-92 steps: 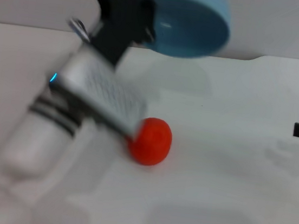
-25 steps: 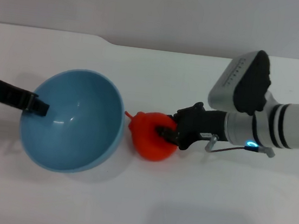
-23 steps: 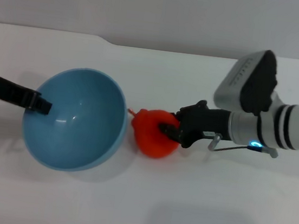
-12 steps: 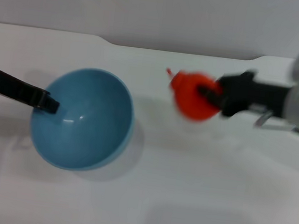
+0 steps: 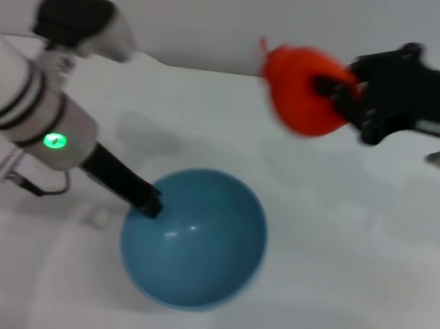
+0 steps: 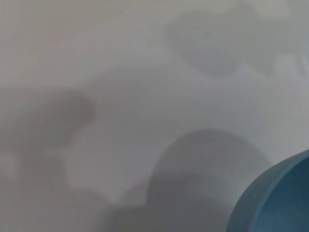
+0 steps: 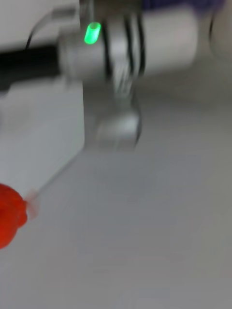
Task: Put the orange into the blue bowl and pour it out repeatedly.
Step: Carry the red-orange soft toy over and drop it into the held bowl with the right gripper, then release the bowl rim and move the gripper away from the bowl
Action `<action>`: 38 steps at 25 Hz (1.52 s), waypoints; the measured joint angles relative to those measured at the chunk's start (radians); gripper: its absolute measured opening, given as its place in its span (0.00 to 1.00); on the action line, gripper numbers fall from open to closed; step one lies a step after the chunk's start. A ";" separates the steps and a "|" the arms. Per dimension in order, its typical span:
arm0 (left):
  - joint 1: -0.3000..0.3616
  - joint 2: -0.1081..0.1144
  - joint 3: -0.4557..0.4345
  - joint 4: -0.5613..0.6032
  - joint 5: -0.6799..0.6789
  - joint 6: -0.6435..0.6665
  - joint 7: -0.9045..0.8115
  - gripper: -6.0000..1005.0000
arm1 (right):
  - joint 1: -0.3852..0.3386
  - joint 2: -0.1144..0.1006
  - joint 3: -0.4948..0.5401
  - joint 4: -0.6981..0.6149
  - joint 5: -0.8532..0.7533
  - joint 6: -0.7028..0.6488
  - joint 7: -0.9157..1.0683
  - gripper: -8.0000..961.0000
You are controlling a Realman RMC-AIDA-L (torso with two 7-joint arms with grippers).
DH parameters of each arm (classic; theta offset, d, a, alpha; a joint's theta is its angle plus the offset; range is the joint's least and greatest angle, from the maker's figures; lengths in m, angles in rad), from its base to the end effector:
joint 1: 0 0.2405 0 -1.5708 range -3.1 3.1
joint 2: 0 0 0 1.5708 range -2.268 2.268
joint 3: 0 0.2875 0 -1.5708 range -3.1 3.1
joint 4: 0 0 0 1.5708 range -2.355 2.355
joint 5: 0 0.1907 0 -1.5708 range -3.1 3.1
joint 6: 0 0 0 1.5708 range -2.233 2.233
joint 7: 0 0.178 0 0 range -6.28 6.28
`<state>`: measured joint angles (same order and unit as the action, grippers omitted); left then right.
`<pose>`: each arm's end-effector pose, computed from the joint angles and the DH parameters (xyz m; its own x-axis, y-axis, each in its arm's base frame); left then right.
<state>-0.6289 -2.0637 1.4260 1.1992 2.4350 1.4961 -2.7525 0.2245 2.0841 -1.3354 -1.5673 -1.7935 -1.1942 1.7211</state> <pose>-0.2195 0.3528 -0.0726 0.5828 0.8043 -0.1162 0.7421 -0.5850 -0.3272 0.1656 0.3318 -0.0038 0.9290 0.0304 -0.3688 -0.1628 -0.8613 -0.4813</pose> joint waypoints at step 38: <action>-0.164 -0.009 0.136 -0.026 0.063 0.001 -0.108 0.01 | 0.021 -0.001 0.034 -0.069 -0.104 -0.136 0.210 0.48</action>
<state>-0.7934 -2.0730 1.5620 1.1734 2.4976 1.4972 -2.8601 0.2459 2.0828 -1.3011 -1.6362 -1.8978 -1.3303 1.9313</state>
